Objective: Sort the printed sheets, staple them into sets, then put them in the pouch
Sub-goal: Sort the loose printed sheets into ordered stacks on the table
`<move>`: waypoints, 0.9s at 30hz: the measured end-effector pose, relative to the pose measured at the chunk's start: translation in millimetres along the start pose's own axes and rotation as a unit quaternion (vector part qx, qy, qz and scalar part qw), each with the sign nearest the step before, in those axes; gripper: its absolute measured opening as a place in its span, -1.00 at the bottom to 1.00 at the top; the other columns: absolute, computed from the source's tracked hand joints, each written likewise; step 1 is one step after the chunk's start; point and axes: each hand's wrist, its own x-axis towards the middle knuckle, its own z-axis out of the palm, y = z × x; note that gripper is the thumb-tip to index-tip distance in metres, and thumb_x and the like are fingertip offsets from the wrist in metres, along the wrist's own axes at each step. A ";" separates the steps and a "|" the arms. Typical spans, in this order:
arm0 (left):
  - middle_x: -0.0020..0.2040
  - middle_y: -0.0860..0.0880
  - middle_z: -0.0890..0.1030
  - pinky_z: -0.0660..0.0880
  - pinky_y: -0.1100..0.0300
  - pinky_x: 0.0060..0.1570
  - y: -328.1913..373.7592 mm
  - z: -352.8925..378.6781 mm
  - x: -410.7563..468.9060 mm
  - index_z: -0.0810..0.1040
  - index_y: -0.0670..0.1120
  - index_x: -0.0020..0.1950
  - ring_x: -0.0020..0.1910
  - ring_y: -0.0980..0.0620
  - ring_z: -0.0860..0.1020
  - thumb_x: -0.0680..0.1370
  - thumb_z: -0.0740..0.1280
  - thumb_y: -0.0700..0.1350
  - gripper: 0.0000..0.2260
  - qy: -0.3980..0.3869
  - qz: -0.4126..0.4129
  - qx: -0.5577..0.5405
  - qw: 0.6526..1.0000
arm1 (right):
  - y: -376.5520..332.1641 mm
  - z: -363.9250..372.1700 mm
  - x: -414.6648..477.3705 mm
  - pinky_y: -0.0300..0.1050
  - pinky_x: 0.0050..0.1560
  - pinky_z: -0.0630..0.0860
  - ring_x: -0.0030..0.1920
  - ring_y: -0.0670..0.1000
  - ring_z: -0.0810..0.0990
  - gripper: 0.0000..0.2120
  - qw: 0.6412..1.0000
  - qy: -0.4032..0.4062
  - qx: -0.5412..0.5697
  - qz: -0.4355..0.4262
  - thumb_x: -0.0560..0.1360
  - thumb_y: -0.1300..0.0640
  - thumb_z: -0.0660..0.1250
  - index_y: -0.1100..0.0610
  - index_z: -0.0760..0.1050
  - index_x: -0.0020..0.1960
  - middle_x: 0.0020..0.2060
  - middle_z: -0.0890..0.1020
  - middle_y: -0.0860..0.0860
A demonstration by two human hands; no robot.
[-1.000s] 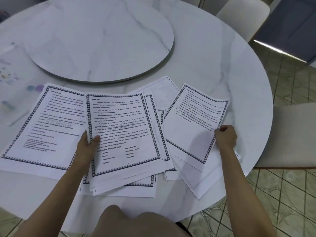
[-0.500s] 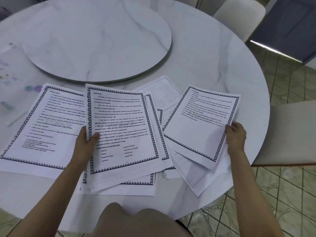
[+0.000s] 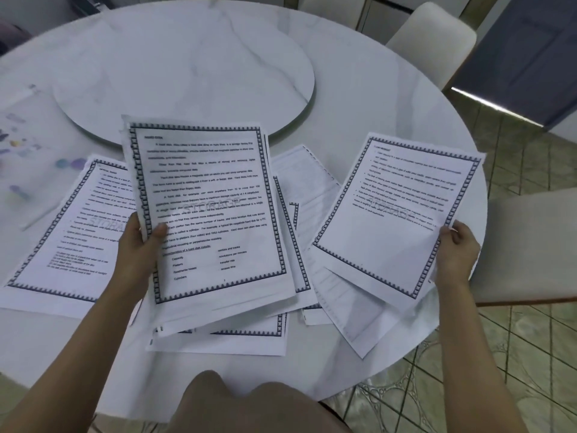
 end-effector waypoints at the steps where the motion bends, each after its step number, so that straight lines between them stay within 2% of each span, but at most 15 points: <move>1: 0.16 -0.06 0.50 0.42 0.05 0.13 1.0 -2.0 0.9 0.36 -0.13 0.33 0.11 -0.04 0.49 0.59 0.20 -0.22 -0.70 0.001 -0.003 -0.011 1.000 | -1.8 -1.4 1.3 -0.30 -0.11 0.41 -0.37 -0.34 0.49 -0.91 1.000 0.006 0.014 -0.003 0.55 0.28 0.20 0.15 0.45 0.00 -0.29 0.49 -0.07; 6: 0.22 -0.11 0.51 0.43 -0.07 0.18 0.4 -11.5 4.7 0.36 -0.12 0.36 0.17 -0.13 0.50 0.59 0.20 -0.22 -0.67 -0.006 -0.020 -0.049 0.999 | -10.0 -1.7 0.4 -0.40 -0.16 0.49 -0.33 -0.27 0.53 -0.83 0.998 -0.007 0.054 0.016 0.55 0.28 0.21 0.06 0.50 -0.10 -0.37 0.60 -0.19; 7: 0.22 -0.11 0.51 0.43 -0.07 0.17 0.1 -12.3 4.6 0.36 -0.12 0.36 0.16 -0.13 0.50 0.59 0.19 -0.22 -0.68 -0.009 -0.021 -0.052 0.998 | -10.6 1.1 -1.7 -0.36 -0.13 0.50 -0.28 -0.24 0.54 -0.83 0.998 -0.017 0.058 0.024 0.55 0.28 0.21 0.06 0.51 -0.09 -0.36 0.61 -0.18; 9: 0.18 -0.08 0.53 0.45 -0.04 0.14 -0.1 -12.8 3.9 0.36 -0.12 0.35 0.13 -0.11 0.51 0.59 0.19 -0.22 -0.69 -0.017 -0.018 -0.050 0.998 | -8.5 7.3 -6.3 -0.17 0.01 0.51 -0.13 -0.03 0.55 -0.86 0.995 -0.047 0.067 0.049 0.55 0.27 0.21 0.15 0.52 0.04 -0.23 0.59 -0.06; 11: 0.09 0.00 0.56 0.51 0.04 0.06 -0.5 -12.8 2.7 0.38 -0.08 0.30 0.04 -0.04 0.55 0.59 0.19 -0.21 -0.73 -0.024 -0.015 -0.050 0.998 | -3.0 15.6 -11.3 -0.03 0.09 0.48 -0.05 0.07 0.52 -0.82 0.992 -0.083 0.062 0.068 0.55 0.28 0.21 0.21 0.50 0.11 -0.19 0.56 0.00; 14: 0.02 0.09 0.56 0.54 0.18 -0.10 -2.5 -11.3 0.5 0.39 -0.07 0.27 -0.04 0.09 0.55 0.59 0.19 -0.22 -0.74 -0.033 -0.016 -0.052 0.998 | 5.0 31.0 -24.5 -0.03 0.01 0.50 -0.09 0.09 0.53 -0.82 0.987 -0.133 0.032 0.078 0.54 0.30 0.20 0.23 0.49 0.11 -0.20 0.57 0.03; 18: 0.02 0.08 0.56 0.49 0.18 -0.07 -6.5 -8.5 -2.3 0.39 -0.07 0.24 -0.03 0.10 0.56 0.59 0.19 -0.23 -0.77 -0.045 -0.023 -0.061 0.997 | 11.0 52.3 -46.8 -0.27 -0.24 0.46 -0.19 0.03 0.52 -0.78 0.979 -0.188 -0.005 0.076 0.54 0.29 0.20 0.29 0.48 0.17 -0.06 0.56 0.15; 24: 0.01 0.12 0.57 0.49 0.27 -0.12 -11.1 -5.1 -3.3 0.41 -0.05 0.25 -0.08 0.19 0.58 0.58 0.21 -0.21 -0.75 -0.052 -0.036 -0.055 0.997 | 13.0 71.6 -69.7 -0.08 0.01 0.52 -0.04 0.12 0.58 -0.79 0.961 -0.262 -0.031 0.081 0.55 0.27 0.20 0.23 0.51 0.15 -0.04 0.61 0.13; 27: -0.01 0.13 0.57 0.51 0.35 -0.20 -11.9 -4.9 -3.8 0.41 -0.03 0.22 -0.16 0.26 0.60 0.58 0.21 -0.21 -0.77 -0.051 -0.038 -0.046 0.997 | 9.7 74.4 -73.2 -0.12 -0.04 0.53 -0.10 0.07 0.58 -0.80 0.959 -0.272 -0.022 0.077 0.56 0.28 0.19 0.22 0.51 0.14 -0.07 0.61 0.11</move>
